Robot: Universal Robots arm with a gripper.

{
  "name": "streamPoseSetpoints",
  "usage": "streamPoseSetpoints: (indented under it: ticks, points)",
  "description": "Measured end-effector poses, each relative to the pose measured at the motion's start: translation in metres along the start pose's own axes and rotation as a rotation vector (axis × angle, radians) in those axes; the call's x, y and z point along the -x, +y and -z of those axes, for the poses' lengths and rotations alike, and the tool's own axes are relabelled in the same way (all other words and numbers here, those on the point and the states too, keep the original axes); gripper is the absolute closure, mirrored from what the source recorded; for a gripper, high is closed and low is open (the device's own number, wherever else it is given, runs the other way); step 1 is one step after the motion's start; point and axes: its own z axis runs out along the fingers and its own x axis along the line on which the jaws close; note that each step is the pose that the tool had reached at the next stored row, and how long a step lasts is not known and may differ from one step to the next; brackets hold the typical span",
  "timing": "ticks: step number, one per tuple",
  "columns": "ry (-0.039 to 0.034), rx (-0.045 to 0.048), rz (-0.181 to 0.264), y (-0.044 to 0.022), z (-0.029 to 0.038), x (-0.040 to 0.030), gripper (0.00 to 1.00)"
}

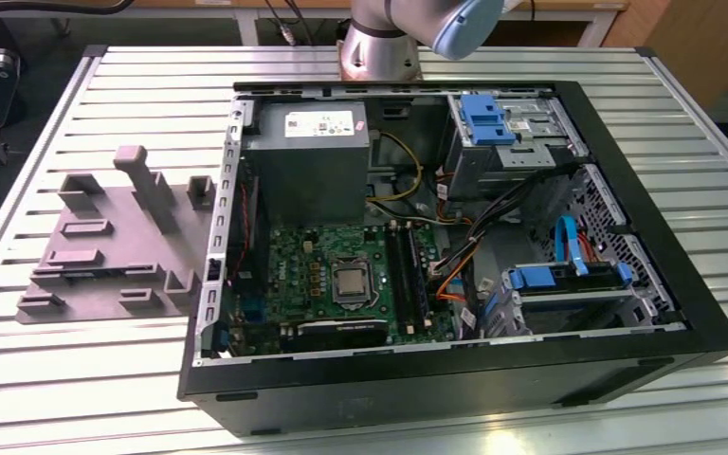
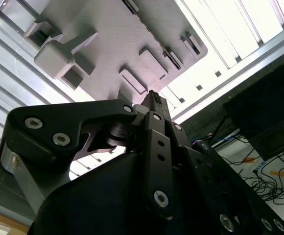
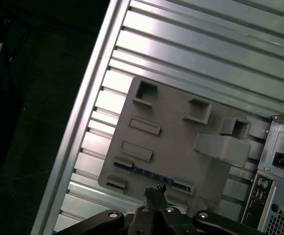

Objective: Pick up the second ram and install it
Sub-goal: 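Pick up the second ram and move it above second insertion slot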

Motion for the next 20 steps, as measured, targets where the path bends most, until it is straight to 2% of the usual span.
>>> streamPoseSetpoints:
  ticks: [4,7,20]
  points:
    - [0.0005,0.0000,0.011,0.0000,0.0000,0.0000,0.89]
    - [0.0016,0.0000,0.044,0.0000,-0.0001,0.0000,0.89]
    - [0.0107,-0.0003,0.279,0.0000,-0.0007,0.0000,0.89]
